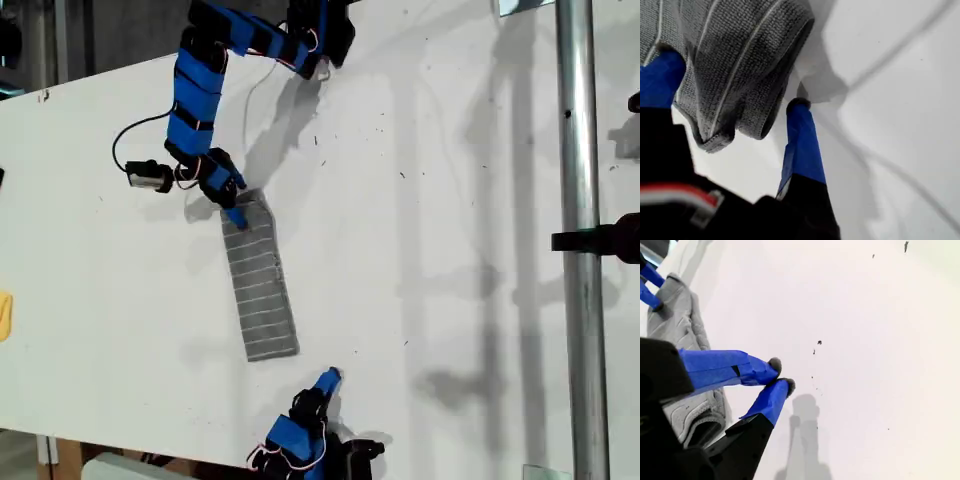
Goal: Grasp corners of a towel and fold twice.
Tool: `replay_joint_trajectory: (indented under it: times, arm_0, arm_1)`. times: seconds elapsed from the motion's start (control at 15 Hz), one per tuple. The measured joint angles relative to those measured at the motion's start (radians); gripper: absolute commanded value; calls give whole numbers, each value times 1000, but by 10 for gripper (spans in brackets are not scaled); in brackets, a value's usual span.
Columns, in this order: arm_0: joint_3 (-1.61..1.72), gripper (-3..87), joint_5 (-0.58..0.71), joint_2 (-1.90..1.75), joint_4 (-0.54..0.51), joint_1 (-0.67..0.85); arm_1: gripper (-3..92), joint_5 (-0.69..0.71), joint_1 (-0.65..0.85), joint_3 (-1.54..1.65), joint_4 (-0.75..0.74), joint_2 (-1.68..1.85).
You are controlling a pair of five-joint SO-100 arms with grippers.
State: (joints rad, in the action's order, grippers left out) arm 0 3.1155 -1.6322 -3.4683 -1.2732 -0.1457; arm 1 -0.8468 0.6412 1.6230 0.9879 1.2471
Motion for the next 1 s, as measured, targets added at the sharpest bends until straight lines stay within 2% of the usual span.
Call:
replay_joint_trajectory:
  times: [0.07, 0.2, 0.27, 0.47, 0.6, 0.73, 0.87, 1.0]
  arm_0:
    - [0, 45, 0, 0, 0, 0]
    - [0, 46, 0, 0, 0, 0]
    - [0, 48, 0, 0, 0, -2]
    - [0, 48, 0, 0, 0, -2]
    - [0, 49, 0, 0, 0, -2]
    - [0, 51, 0, 0, 0, -2]
    - [0, 51, 0, 0, 0, -2]
    - [0, 50, 0, 0, 0, -2]
  arm_1:
    - [181, -17, -23, -51, -2, -60]
    - [137, -66, -64, -143, -3, -140]
    - [-3, -69, -84, -186, -6, -170]
    - [-3, -75, -120, -225, 5, -181]
    - [-3, -78, -121, -120, 138, -80]
    - [-3, -130, -120, 135, 316, 224]
    - [-3, -255, -170, 268, 568, 572]
    - [-3, -371, -239, 268, 798, 844]
